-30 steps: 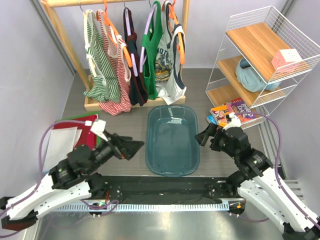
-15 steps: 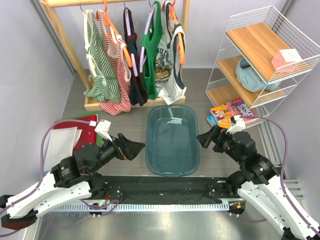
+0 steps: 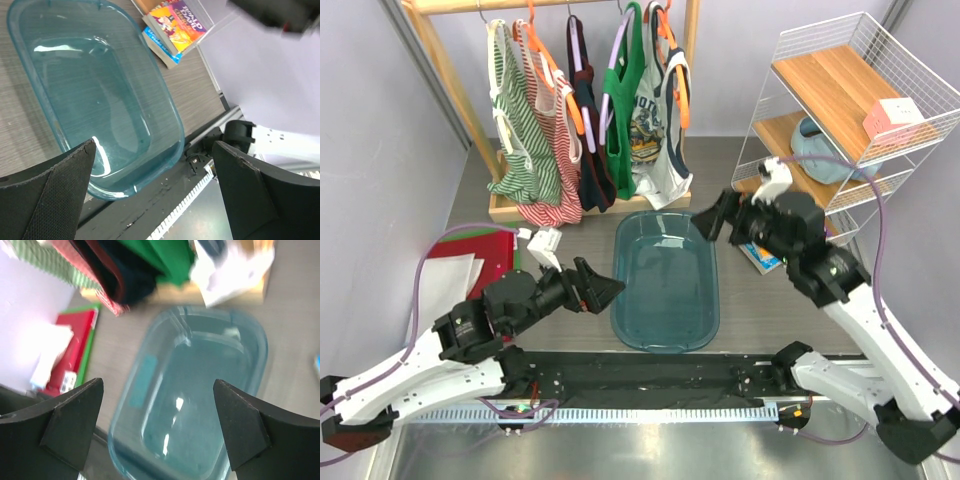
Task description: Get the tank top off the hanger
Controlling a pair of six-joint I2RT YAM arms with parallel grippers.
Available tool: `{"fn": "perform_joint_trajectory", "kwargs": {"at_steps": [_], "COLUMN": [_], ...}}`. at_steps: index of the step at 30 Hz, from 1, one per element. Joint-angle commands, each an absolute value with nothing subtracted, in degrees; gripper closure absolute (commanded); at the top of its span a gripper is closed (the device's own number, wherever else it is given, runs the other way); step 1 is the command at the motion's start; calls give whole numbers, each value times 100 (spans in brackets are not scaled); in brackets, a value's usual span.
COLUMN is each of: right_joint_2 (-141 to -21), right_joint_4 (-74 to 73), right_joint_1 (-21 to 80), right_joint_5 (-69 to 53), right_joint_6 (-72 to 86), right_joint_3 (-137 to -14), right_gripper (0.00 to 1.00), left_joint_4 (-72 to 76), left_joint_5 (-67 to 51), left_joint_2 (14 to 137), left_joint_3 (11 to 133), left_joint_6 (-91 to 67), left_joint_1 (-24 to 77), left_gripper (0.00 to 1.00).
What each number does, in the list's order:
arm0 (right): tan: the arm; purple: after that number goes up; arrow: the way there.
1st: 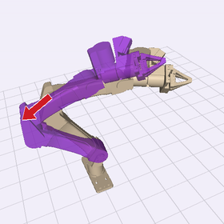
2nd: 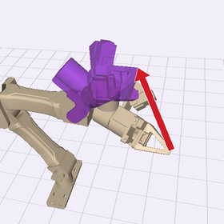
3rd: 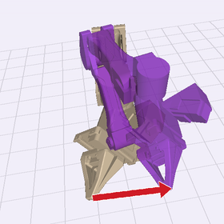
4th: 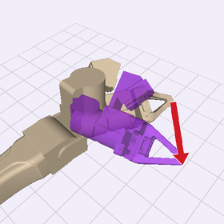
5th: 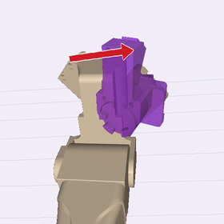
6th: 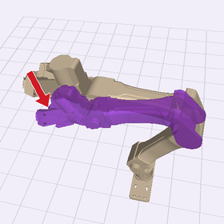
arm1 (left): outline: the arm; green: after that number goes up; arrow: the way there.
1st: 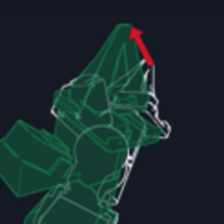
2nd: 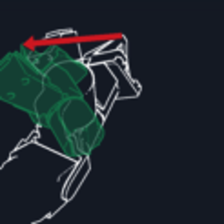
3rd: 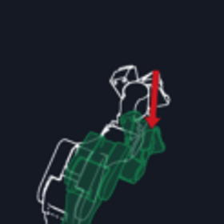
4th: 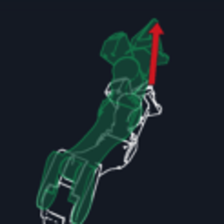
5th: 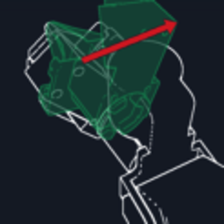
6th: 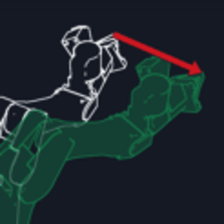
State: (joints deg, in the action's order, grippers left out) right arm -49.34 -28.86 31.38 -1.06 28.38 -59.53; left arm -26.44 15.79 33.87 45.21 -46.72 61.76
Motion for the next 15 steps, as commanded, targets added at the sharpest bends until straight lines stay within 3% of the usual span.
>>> {"fn": "perform_joint_trajectory", "kwargs": {"at_steps": [1, 6, 15], "right_joint_2": [-5824, -6520, -7812], "right_joint_4": [-2601, -2707, -2733], "right_joint_1": [3155, 3164, 3155], "right_joint_5": [324, 1080, 564], "right_joint_6": [2129, 1478, 879], "right_joint_3": [-7222, -8550, -10291], "right_gripper": [5, 9, 26], "left_joint_4": [-2583, -2479, -3094], "left_joint_5": [1301, 915, 993], "left_joint_2": [3226, 2848, 2593], "left_joint_3": [4483, 4298, 4570], "left_joint_6": [-4684, -4930, -5027], "left_joint_1": [6187, 6179, 6187], "left_gripper": [3, 7, 6]}}
